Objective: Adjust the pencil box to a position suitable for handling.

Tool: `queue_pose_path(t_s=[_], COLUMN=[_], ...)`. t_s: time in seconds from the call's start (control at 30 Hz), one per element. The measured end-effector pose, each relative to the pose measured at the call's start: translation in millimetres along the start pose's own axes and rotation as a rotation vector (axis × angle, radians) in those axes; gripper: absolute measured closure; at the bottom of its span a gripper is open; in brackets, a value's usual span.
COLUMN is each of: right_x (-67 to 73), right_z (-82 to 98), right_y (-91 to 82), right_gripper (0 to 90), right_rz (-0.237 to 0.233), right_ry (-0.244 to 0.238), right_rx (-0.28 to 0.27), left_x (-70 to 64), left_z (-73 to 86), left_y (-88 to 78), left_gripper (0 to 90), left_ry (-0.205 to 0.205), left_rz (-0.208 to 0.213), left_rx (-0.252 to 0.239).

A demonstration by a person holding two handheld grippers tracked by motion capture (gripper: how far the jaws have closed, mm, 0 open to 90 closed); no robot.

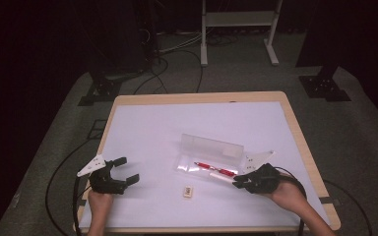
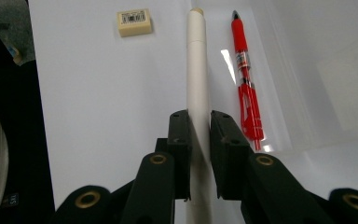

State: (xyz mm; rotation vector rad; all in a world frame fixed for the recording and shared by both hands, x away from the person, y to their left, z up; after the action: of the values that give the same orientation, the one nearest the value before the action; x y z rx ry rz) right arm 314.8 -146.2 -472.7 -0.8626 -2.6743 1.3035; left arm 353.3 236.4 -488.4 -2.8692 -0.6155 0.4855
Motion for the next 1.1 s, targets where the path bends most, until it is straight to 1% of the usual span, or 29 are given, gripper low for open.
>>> queue_pose_path(t_s=[0.13, 0.33, 0.53, 0.57, 0.8, 1.1], right_x=[-1.7, -3.2, -3.6, -3.2, -4.4, -5.0], right_z=[-9.0, -19.7, -30.5, -31.2, -38.7, -47.2], right_y=[2.2, 7.5, 15.4, 16.0, 25.5, 35.5], right_gripper=[78.0, 78.0, 78.0, 78.0, 78.0, 78.0], right_rz=[0.000, -0.002, -0.006, -0.008, -0.014, -0.023], right_ry=[-0.020, -0.025, -0.047, -0.043, -0.061, -0.066], right_rx=[-0.002, -0.004, -0.006, -0.004, 0.006, 0.010], left_x=[0.0, -0.1, -0.1, 0.0, 0.5, 0.2], left_z=[0.0, -0.1, -0.3, -0.3, 0.0, -0.4], left_y=[-0.2, -0.4, -0.2, -0.2, -0.8, -0.3], left_gripper=[0.0, 0.0, 0.0, 0.0, 0.0, 0.0], left_ry=[-0.001, -0.001, -0.001, -0.001, 0.000, 0.000], left_rz=[0.000, 0.001, 0.003, 0.003, 0.004, 0.006], left_rx=[0.002, 0.001, -0.003, -0.003, 0.003, -0.004])
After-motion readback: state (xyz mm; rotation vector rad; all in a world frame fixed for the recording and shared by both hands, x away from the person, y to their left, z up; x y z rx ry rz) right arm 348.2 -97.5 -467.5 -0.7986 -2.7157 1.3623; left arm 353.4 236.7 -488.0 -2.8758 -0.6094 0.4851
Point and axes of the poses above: each handheld gripper's, and its own axes: y roughly forward along the jaws, z roughly out of its underside, x roughly to its left, the point moved 8 cm from there along y, roughly forward along the jaws, and after that the axes turned 13 degrees about z, right-handed, at the moved point
